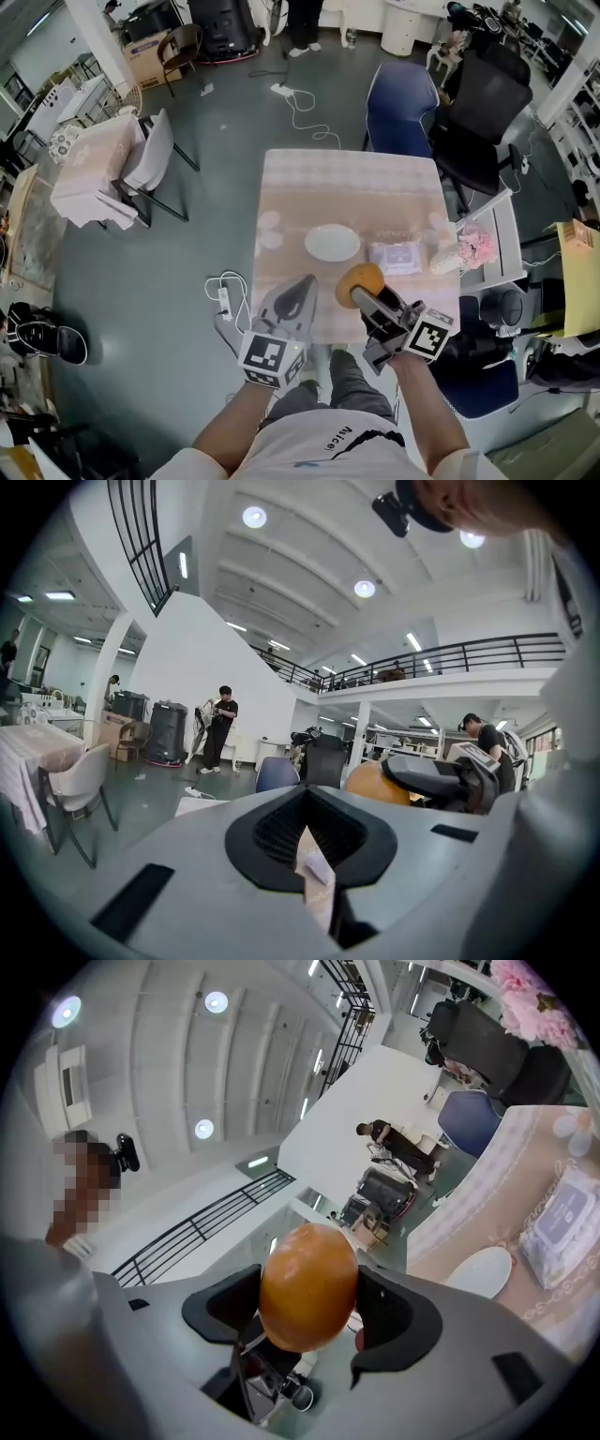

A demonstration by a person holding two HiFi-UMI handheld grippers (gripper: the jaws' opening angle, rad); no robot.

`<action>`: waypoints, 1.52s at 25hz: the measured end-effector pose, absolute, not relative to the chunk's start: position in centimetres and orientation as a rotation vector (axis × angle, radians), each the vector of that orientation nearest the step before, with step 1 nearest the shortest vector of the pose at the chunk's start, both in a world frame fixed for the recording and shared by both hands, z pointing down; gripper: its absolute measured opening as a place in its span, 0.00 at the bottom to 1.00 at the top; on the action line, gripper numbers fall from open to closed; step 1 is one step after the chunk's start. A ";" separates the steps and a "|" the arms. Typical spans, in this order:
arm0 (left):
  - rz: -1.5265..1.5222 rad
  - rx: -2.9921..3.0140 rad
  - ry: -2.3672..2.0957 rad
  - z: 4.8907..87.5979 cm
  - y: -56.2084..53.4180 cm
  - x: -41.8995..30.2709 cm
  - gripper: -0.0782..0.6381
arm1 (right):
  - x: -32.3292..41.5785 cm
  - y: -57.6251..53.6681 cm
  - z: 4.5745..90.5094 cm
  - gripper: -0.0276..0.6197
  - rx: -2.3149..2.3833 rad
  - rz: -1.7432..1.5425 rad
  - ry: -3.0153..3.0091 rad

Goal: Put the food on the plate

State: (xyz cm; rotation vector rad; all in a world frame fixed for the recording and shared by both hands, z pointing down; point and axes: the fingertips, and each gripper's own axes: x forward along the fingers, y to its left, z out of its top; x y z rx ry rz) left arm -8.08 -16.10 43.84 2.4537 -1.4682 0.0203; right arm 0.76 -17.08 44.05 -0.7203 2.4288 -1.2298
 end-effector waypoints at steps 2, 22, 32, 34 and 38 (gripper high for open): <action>0.027 2.440 -1.487 44.3 -17.3 -7.9 0.12 | 0.8 -18.4 45.2 0.53 -0.725 -1.262 2.447; 0.138 2.318 -1.550 53.7 -25.0 -7.8 0.12 | -1.2 -27.6 58.7 0.53 -0.932 -1.349 2.769; 0.167 2.316 -1.504 58.5 -26.1 -7.9 0.12 | -1.5 -29.7 65.0 0.53 -1.138 -1.311 2.890; 0.168 2.319 -1.502 59.0 -26.2 -7.9 0.12 | -1.8 -30.0 65.8 0.53 -1.170 -1.275 2.965; 0.168 2.317 -1.501 59.6 -26.6 -8.2 0.12 | -2.2 -30.6 67.1 0.53 -1.228 -1.119 3.172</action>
